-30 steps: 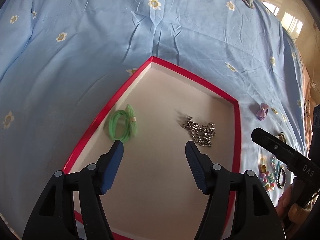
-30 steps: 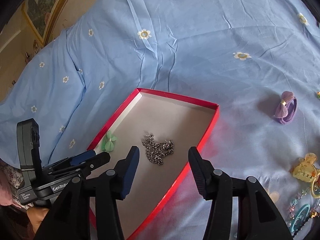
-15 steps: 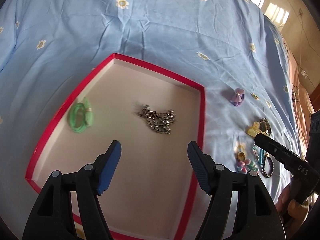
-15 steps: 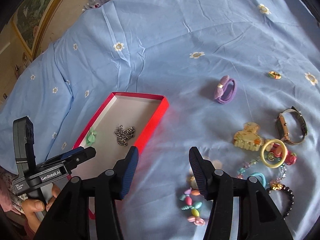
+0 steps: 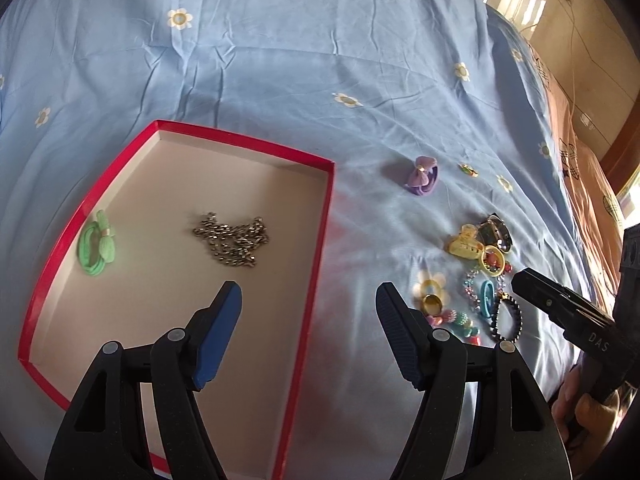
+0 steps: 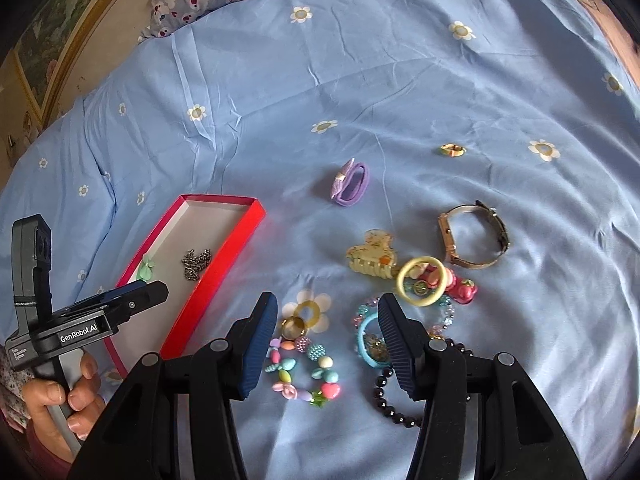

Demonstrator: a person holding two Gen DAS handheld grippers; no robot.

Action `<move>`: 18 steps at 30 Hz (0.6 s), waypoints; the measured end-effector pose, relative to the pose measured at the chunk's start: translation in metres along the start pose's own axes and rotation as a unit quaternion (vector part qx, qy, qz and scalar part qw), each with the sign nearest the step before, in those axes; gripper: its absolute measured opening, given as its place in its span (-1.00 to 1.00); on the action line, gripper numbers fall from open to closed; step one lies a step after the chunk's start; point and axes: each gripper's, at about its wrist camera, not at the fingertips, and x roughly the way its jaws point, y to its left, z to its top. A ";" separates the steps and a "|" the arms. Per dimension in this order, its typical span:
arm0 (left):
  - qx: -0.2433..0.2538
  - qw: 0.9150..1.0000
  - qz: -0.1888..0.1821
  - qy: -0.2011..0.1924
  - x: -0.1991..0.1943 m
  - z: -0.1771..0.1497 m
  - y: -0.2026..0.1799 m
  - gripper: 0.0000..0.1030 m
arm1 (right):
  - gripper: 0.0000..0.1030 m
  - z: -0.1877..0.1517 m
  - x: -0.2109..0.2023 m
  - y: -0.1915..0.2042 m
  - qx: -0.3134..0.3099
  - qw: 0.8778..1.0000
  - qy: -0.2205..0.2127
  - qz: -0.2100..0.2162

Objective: Organize jewelry
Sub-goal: 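Move both open tools back over the jewelry pile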

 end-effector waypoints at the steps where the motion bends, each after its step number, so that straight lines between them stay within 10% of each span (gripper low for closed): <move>1: 0.002 1.000 -0.001 0.001 0.001 0.000 -0.003 0.35 | 0.06 -0.001 -0.002 -0.004 0.002 1.000 -0.002 -0.003; 18: 0.054 0.998 -0.031 0.012 0.033 0.030 -0.062 0.35 | 0.04 0.014 -0.005 -0.050 0.035 0.998 -0.017 -0.044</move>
